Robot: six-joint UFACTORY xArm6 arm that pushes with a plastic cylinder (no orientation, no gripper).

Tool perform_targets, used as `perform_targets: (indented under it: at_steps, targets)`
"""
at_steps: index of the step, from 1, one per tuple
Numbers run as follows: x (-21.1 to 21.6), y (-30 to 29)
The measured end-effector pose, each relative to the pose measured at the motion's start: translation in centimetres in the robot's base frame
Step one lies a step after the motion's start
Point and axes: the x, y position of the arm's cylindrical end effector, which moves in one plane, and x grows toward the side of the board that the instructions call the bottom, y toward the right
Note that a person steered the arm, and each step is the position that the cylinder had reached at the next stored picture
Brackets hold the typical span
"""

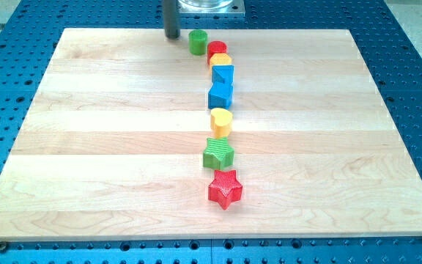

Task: Move the green circle to the top of the red circle

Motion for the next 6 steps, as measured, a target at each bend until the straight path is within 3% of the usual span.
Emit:
perform_targets:
  at_steps: [6]
  targets:
    - [-0.1,7.4]
